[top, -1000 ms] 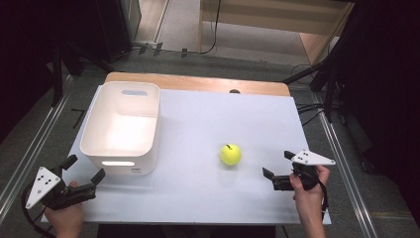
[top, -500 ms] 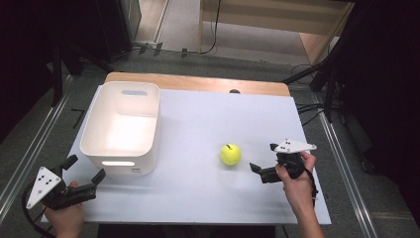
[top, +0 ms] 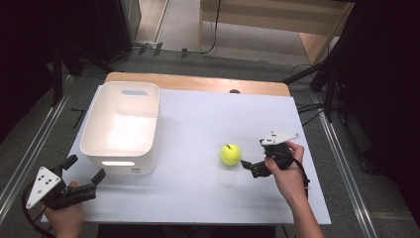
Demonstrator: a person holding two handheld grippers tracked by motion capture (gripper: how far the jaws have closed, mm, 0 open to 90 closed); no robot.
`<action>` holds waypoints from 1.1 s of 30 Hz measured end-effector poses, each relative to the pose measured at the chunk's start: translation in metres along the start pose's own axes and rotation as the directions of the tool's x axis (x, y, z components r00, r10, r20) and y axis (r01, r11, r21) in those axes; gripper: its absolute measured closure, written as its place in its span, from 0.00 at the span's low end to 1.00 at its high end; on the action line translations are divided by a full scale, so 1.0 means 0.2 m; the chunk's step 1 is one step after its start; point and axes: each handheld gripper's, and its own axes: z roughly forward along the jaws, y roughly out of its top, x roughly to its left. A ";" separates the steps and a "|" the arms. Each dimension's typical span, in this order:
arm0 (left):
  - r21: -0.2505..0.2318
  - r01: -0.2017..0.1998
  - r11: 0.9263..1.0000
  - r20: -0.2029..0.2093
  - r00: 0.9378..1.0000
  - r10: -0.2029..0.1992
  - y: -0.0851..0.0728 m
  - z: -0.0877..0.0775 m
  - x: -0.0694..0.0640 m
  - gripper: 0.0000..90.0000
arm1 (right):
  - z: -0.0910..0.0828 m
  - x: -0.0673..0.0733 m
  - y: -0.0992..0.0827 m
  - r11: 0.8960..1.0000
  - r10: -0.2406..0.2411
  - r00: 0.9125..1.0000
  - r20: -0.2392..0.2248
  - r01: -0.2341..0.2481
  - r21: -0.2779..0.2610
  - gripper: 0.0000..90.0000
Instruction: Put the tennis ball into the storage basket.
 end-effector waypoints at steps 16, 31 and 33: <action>0.002 0.001 1.000 0.002 1.000 -0.001 0.00 0.00 0.00 0.00 | 0.16 0.01 0.11 0.993 -0.014 0.999 -0.041 0.019 0.115 0.00; 0.007 -0.006 1.000 0.005 1.000 0.006 0.00 0.01 0.00 0.00 | 0.25 0.02 0.16 0.976 -0.039 0.998 -0.046 0.048 0.214 0.04; 0.008 -0.006 1.000 0.005 1.000 0.006 0.00 0.01 0.00 0.00 | 0.26 0.02 0.17 0.973 -0.047 0.998 -0.050 0.057 0.223 0.04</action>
